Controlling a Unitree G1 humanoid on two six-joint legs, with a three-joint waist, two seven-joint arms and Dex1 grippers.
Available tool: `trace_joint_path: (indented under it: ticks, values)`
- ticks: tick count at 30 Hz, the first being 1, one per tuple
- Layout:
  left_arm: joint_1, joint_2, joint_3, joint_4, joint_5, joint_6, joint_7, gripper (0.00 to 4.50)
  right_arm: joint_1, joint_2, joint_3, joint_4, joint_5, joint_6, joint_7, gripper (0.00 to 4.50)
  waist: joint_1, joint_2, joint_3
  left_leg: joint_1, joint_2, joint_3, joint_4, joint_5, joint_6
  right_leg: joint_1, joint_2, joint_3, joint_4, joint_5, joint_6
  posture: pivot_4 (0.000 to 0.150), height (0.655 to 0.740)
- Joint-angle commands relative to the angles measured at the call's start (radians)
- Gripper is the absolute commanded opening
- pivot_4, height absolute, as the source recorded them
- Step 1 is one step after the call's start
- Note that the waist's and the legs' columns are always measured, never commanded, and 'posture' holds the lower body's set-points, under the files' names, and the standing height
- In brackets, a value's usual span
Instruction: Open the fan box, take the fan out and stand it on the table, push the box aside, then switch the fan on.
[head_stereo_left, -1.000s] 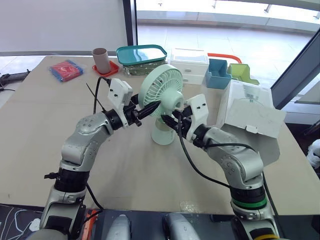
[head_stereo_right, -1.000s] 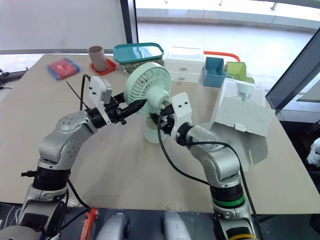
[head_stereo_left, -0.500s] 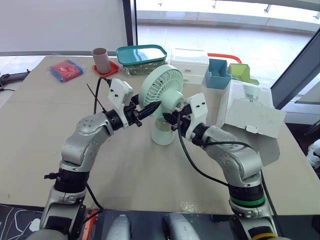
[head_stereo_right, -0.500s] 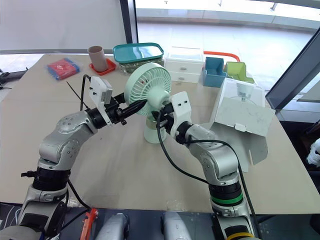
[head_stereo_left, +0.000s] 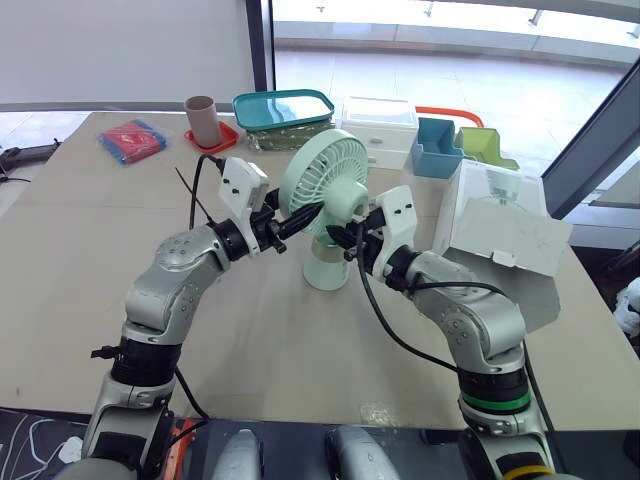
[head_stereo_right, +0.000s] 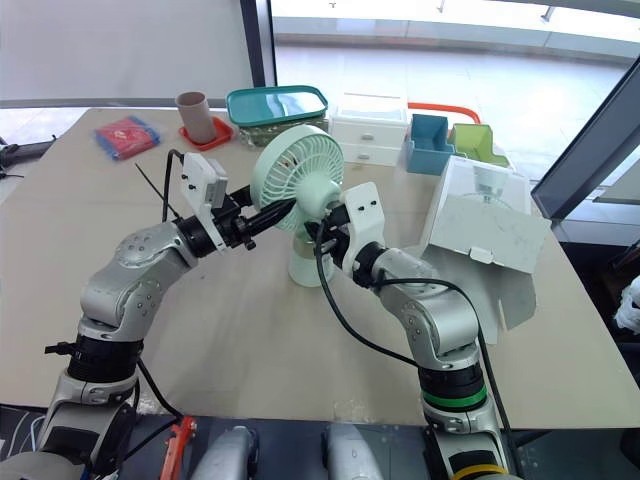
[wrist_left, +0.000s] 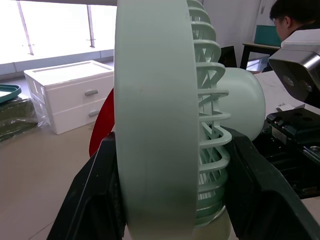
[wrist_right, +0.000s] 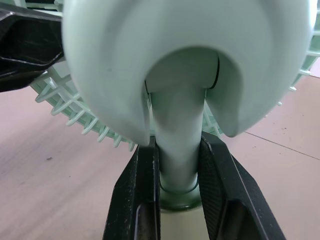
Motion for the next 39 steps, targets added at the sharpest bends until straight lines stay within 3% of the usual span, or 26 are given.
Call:
trace_joint_path:
  ticks: [1, 3, 7, 10, 27, 39]
  values:
    - [-0.011, 0.013, 0.019, -0.041, -0.018, 0.0, -0.012, 1.97, -0.011, -0.002, -0.014, -0.025, 0.012, -0.01, 0.01, 0.43, 0.0, 0.0, 0.0, 0.0, 0.0, 0.0, 0.0, 0.0, 0.0, 0.0, 0.0, 0.0, 0.0, 0.0, 0.0, 0.15, 0.74]
    - [-0.012, 0.019, 0.028, -0.035, -0.032, 0.009, -0.021, 1.97, -0.011, -0.002, -0.01, -0.026, 0.012, -0.011, 0.014, 0.43, 0.0, 0.0, 0.0, 0.0, 0.0, 0.0, 0.0, 0.0, 0.0, 0.0, 0.0, 0.0, 0.0, 0.0, 0.0, 0.15, 0.74]
    - [-0.02, 0.017, 0.046, -0.027, -0.056, 0.018, -0.016, 3.77, -0.005, -0.001, -0.006, -0.031, 0.012, -0.011, 0.021, 0.43, 0.0, 0.0, 0.0, 0.0, 0.0, 0.0, 0.0, 0.0, 0.0, 0.0, 0.0, 0.0, 0.0, 0.0, 0.0, 0.15, 0.74]
    - [-0.018, 0.022, 0.038, -0.025, -0.053, 0.02, -0.021, 4.42, -0.005, 0.0, -0.005, -0.029, 0.01, -0.013, 0.023, 0.43, -0.001, 0.0, 0.0, 0.0, 0.0, 0.0, -0.001, 0.0, 0.0, 0.0, 0.0, 0.0, 0.0, 0.0, 0.0, 0.15, 0.74]
    - [0.033, 0.092, 0.119, -0.011, -0.093, -0.053, -0.128, 4.42, 0.015, -0.036, -0.023, -0.022, 0.004, -0.049, 0.054, 0.43, 0.0, 0.0, 0.0, 0.0, 0.0, 0.0, -0.001, 0.0, 0.0, 0.0, 0.0, 0.0, 0.0, -0.001, 0.0, 0.15, 0.74]
    - [0.119, 0.231, 0.261, -0.019, -0.267, 0.067, -0.228, 4.42, 0.037, -0.113, -0.046, -0.011, 0.068, -0.135, 0.224, 0.43, -0.001, 0.0, 0.0, 0.0, 0.0, -0.001, -0.002, 0.0, 0.0, 0.0, 0.0, -0.001, -0.001, -0.002, -0.001, 0.15, 0.74]
